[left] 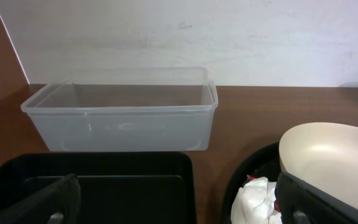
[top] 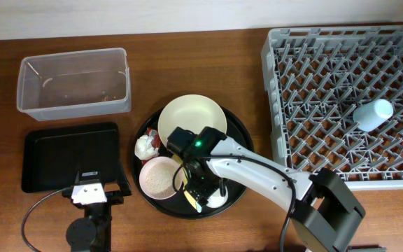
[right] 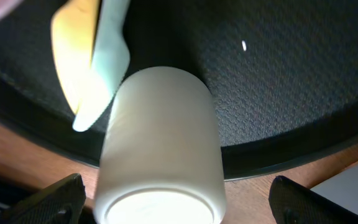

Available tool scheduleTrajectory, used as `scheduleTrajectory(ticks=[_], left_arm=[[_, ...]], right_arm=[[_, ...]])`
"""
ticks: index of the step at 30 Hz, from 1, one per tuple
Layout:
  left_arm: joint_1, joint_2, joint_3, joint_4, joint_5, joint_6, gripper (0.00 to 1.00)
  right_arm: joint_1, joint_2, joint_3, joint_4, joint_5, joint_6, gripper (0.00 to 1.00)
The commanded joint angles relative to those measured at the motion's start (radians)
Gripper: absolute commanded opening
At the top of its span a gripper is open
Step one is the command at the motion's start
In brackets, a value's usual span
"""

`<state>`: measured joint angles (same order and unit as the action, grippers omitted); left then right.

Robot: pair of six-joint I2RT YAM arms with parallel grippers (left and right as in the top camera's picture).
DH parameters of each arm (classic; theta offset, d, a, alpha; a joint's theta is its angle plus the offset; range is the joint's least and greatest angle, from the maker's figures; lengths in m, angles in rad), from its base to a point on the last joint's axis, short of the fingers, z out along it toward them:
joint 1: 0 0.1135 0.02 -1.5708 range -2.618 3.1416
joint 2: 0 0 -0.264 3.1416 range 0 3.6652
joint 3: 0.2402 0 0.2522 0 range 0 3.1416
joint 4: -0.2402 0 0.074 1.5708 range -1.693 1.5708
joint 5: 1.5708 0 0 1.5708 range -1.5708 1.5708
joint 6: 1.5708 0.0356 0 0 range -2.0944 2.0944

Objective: Sort waste into correct bins and load items into the dishwasher rack
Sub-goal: 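Move the right gripper to the white cup and grasp it, then lift the white cup and carry it to the dish rack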

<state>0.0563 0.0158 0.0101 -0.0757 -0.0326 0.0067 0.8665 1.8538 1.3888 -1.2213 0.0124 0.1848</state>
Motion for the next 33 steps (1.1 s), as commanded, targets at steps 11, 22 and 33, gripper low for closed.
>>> scheduleTrajectory(ticks=[11, 22, 33], left_arm=[[-0.002, -0.004, -0.001, -0.008, 0.011, 0.008, 0.99], [-0.002, -0.004, -0.001, -0.008, 0.011, 0.008, 1.00], [-0.002, -0.004, -0.001, -0.008, 0.011, 0.008, 0.99]], right_arm=[[-0.004, 0.006, -0.012, 0.023, -0.055, 0.012, 0.88], [-0.005, 0.006, -0.066, 0.053, -0.057, 0.015, 0.83], [-0.005, 0.003, -0.035, 0.069, -0.048, 0.015, 0.69]])
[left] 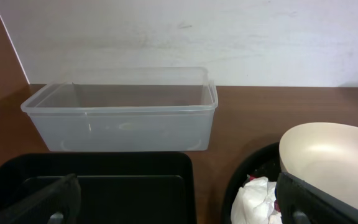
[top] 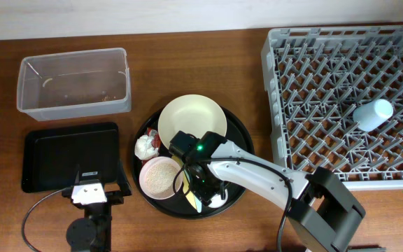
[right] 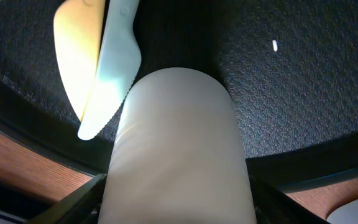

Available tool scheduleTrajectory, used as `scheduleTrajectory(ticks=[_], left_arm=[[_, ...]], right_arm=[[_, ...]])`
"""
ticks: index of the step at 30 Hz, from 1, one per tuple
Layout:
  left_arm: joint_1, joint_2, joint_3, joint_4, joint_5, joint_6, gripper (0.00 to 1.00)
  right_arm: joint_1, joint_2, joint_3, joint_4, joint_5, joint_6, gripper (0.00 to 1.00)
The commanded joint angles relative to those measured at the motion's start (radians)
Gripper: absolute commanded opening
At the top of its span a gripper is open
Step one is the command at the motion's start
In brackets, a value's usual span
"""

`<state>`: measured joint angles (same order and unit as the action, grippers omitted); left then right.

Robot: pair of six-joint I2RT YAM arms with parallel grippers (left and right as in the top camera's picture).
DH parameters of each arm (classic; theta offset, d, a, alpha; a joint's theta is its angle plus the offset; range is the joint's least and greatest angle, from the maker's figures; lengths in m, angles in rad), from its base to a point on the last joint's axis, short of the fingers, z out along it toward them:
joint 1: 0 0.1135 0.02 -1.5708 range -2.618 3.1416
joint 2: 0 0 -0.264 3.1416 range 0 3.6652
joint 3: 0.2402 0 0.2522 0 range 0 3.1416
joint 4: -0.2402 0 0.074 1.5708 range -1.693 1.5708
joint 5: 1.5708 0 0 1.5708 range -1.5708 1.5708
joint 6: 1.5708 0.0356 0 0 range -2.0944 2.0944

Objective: Sort waste into correct bins and load items into the dishwasher rack
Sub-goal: 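Lift the white cup and carry it to the dish rack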

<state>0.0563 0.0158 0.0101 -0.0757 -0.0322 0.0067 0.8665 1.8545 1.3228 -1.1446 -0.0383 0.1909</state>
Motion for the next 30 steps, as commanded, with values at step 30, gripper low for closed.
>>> scheduleTrajectory(ticks=[30], left_arm=[[-0.002, -0.004, -0.001, -0.008, 0.011, 0.008, 0.99]], right_arm=[[-1.182, -0.219, 0.379, -0.074, 0.106, 0.047, 0.69]])
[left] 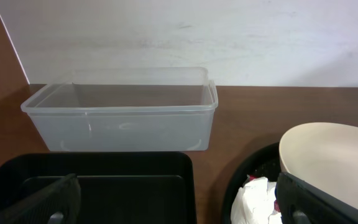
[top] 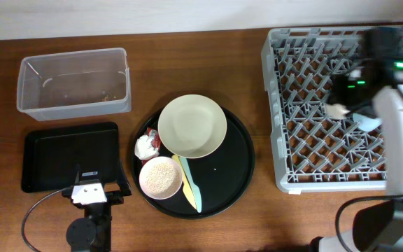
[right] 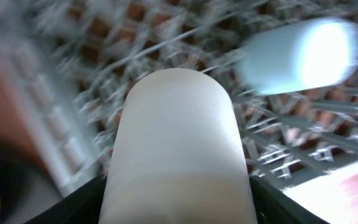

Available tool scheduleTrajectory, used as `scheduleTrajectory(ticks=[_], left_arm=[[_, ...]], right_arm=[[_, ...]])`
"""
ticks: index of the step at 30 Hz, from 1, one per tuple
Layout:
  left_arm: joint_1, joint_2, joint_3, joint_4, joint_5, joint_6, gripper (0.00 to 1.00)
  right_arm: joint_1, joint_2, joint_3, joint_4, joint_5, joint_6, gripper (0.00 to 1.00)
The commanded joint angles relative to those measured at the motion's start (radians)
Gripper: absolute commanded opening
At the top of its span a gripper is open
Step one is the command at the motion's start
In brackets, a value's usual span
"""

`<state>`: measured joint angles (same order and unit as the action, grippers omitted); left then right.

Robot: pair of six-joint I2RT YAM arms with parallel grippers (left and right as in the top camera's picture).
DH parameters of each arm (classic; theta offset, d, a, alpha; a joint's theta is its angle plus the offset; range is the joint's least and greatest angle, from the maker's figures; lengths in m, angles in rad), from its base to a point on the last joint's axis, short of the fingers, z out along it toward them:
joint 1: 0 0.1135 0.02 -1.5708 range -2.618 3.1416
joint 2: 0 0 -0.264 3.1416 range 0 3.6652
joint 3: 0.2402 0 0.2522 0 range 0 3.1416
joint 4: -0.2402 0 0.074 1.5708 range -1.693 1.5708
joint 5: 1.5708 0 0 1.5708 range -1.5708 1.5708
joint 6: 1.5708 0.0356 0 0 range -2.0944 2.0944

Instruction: Sort waste into correct bins and load items into the dishwasher rack

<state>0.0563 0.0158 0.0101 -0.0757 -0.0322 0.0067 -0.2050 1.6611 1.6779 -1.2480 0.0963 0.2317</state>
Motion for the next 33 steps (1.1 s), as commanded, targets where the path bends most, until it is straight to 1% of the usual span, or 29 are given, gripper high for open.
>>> scheduleTrajectory(ticks=[1, 3, 6, 12, 19, 24, 30, 33], left_arm=[[-0.002, -0.004, -0.001, -0.008, 0.011, 0.008, 0.99], [-0.002, -0.004, -0.001, -0.008, 0.011, 0.008, 0.99], [-0.002, -0.004, -0.001, -0.008, 0.011, 0.008, 0.99], [-0.002, -0.004, -0.001, -0.008, 0.011, 0.008, 0.99], [-0.002, -0.004, -0.001, -0.008, 0.011, 0.008, 0.99], [-0.002, -0.004, -0.001, -0.008, 0.011, 0.008, 0.99], [-0.002, -0.004, -0.001, -0.008, 0.011, 0.008, 0.99], [-0.002, -0.004, -0.001, -0.008, 0.011, 0.008, 0.99]], right_arm=[[-0.159, -0.025, 0.024, 0.049, -0.045, 0.007, 0.69], [-0.248, -0.025, 0.023, 0.083, -0.104, 0.006, 0.68], [-0.338, -0.025, 0.023, 0.116, -0.157, 0.007, 0.69], [-0.473, -0.024, 0.023, 0.148, -0.175, 0.013, 0.69], [-0.529, -0.013, 0.023, 0.177, -0.167, 0.014, 0.70], [-0.529, 0.028, 0.023, 0.220, -0.163, 0.013, 0.70], [-0.529, 0.116, 0.023, 0.239, -0.160, 0.014, 0.70], [-0.529, 0.131, 0.023, 0.240, -0.161, 0.014, 0.70]])
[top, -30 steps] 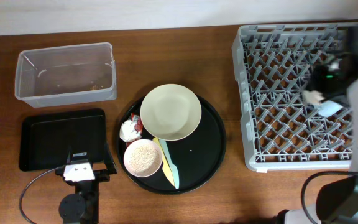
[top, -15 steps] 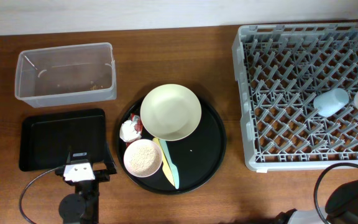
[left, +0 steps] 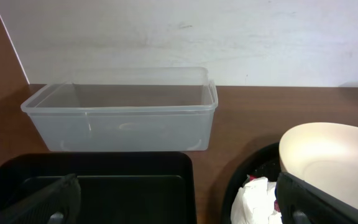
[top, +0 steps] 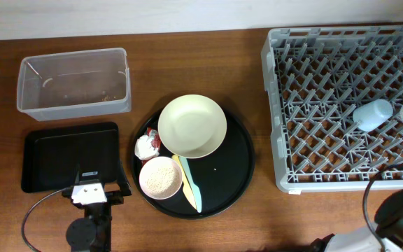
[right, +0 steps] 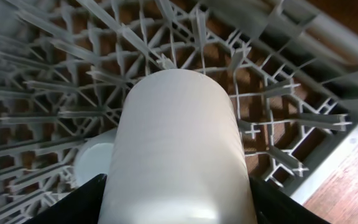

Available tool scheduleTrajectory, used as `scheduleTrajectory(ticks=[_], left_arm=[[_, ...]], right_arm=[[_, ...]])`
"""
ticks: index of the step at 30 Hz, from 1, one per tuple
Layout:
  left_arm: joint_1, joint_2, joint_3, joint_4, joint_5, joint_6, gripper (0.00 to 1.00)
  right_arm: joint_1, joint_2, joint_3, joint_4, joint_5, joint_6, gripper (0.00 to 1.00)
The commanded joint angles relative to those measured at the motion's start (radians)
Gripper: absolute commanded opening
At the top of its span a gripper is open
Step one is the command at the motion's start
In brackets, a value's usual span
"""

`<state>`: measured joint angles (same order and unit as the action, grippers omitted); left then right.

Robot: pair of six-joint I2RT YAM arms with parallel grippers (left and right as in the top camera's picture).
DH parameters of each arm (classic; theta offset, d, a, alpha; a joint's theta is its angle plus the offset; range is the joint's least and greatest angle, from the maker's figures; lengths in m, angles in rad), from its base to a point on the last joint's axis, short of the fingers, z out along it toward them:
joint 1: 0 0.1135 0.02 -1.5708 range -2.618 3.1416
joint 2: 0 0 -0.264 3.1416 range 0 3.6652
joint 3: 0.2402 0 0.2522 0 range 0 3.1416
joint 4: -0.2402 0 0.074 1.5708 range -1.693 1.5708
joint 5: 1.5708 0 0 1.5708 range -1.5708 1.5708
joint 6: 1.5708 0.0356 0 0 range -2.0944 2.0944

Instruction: Sort waste into correct bins and load items into the dishwasher rack

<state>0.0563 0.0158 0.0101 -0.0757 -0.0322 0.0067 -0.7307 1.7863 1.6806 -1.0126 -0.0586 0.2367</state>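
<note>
A white cup sits between the fingers of my right gripper, which is shut on it just above the grey dishwasher rack. In the overhead view the white cup shows at the rack's right edge, next to a pale blue cup lying in the rack; the gripper itself is cut off by the frame edge. The round black tray holds a cream plate, a bowl, two utensils and crumpled tissue. My left gripper is open and low over the table.
A clear plastic bin stands at the back left, with a shallow black rectangular tray in front of it. In the left wrist view the bin is ahead and the plate to the right.
My right gripper, still holding the white cup, has moved from the rack's middle, left of the blue cup, to the rack's right edge, right of it. The left arm has not moved.
My right gripper first stood open around the white cup lying on the black round tray. A second later it was shut on the cup there. Then cup and gripper were over the rack, and now they are low at its right edge.
</note>
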Motion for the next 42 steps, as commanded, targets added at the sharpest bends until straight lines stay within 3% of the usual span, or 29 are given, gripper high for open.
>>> scheduleTrajectory(ticks=[1, 16, 42], left_arm=[[-0.002, -0.004, -0.001, -0.008, 0.011, 0.008, 0.99], [-0.002, -0.004, -0.001, -0.008, 0.011, 0.008, 0.99], [-0.002, -0.004, -0.001, -0.008, 0.011, 0.008, 0.99]], right_arm=[[-0.004, 0.006, 0.020, 0.004, -0.005, 0.008, 0.70], [-0.004, 0.008, -0.018, -0.064, 0.018, 0.016, 0.70], [-0.004, 0.014, -0.065, 0.187, 0.030, 0.034, 0.73]])
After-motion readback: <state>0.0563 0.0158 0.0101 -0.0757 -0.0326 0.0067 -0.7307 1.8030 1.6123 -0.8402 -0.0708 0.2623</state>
